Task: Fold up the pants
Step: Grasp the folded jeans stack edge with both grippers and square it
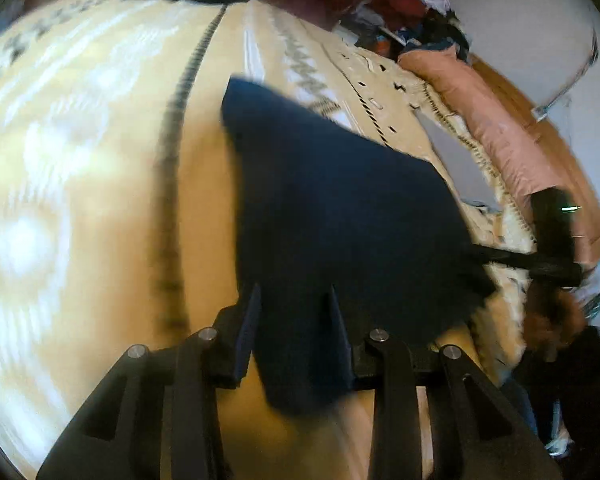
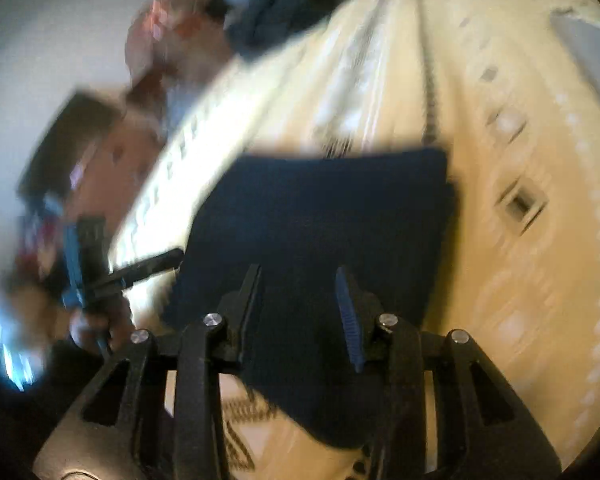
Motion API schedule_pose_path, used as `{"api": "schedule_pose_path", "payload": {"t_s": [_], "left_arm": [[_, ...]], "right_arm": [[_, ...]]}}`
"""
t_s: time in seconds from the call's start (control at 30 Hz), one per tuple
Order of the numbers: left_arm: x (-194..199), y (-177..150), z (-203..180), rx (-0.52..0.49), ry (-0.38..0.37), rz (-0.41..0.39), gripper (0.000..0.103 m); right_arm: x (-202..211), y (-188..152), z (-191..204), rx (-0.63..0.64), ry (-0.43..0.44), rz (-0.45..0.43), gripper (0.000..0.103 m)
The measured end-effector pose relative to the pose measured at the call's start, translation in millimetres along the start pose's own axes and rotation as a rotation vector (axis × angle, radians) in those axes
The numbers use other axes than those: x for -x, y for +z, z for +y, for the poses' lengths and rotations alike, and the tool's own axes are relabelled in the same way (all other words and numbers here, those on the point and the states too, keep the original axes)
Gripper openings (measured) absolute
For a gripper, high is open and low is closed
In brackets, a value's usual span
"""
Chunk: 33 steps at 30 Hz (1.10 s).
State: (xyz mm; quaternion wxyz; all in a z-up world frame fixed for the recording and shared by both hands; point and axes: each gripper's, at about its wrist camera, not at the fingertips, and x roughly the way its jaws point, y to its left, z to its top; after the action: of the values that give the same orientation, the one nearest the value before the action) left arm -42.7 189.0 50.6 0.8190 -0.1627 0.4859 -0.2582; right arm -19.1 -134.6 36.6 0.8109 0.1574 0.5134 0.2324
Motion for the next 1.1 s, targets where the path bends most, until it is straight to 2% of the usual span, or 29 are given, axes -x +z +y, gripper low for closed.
{"api": "schedule_pose_path", "payload": {"t_s": [0.07,0.13,0.23,0.3,0.33,0.37,0.4,0.43,0.53,0.63,0.7,0.8,0.9,0.93,1.0,1.07,1.1], "left_arm": [[13.9,-22.2,1.9,0.019,-0.026,0.032,0.037],[23.8,-44.5,1.8,0.034,-0.07,0.105,0.037],[43.2,-46.3,-12.5,-0.022,-0.031,0.081,0.036],[51.3,-20.1,-27.6,-0.075,0.023,-0.001,0.036],[53.3,-7.9,-30.4,-0.087,0.04,-0.033,0.04],[48.0,19.8,-39.5,-0.107,0.056,-0.085,0.045],[44.3,33.6,-42.7,-0.116,0.07,-0.109,0.048],[28.1,65.0,-48.9,-0.127,0.111,-0.138,0.048],[-24.3,115.1,-63.1,-0.146,0.101,-0.106,0.048],[-74.3,137.0,-58.4,-0.13,0.149,-0.039,0.048],[-102.2,139.0,-40.1,-0.083,0.185,0.011,0.047],[-104.9,125.2,-23.5,-0.074,0.133,-0.048,0.047],[-105.9,123.9,-23.0,-0.052,0.124,-0.069,0.046],[-103.0,125.2,-28.4,-0.061,0.161,-0.066,0.043],[-88.7,122.9,-43.6,-0.075,0.232,-0.082,0.042],[-66.8,117.2,-56.4,-0.064,0.267,-0.141,0.049],[-52.7,109.0,-60.7,-0.044,0.275,-0.175,0.058]], "right_arm": [[-13.0,-9.0,-6.7,-0.006,-0.02,0.027,0.034],[-7.8,-8.8,-9.9,-0.014,-0.005,0.004,0.034],[-0.7,-3.8,-5.6,-0.006,-0.031,-0.004,0.037],[14.3,7.5,11.0,0.048,-0.049,-0.071,0.038],[17.8,14.3,13.7,0.059,-0.057,-0.102,0.038],[18.3,26.4,17.1,0.066,-0.082,-0.141,0.038],[16.4,42.0,16.5,0.064,-0.126,-0.173,0.038],[14.2,50.5,14.3,0.057,-0.156,-0.183,0.038],[-7.1,83.2,8.8,-0.001,-0.195,-0.194,0.036],[-25.6,95.2,9.6,-0.013,-0.211,-0.201,0.036],[-36.0,94.7,4.2,-0.008,-0.226,-0.175,0.036],[-49.8,87.7,-5.9,0.013,-0.225,-0.16,0.035],[-48.3,85.6,-15.1,-0.007,-0.187,-0.172,0.034],[-47.3,86.0,-16.2,-0.012,-0.178,-0.177,0.034],[-44.3,84.5,-16.1,-0.007,-0.174,-0.186,0.034],[-38.4,82.5,-3.3,0.033,-0.232,-0.189,0.036],[-33.4,78.8,8.3,0.067,-0.273,-0.198,0.037]]}}
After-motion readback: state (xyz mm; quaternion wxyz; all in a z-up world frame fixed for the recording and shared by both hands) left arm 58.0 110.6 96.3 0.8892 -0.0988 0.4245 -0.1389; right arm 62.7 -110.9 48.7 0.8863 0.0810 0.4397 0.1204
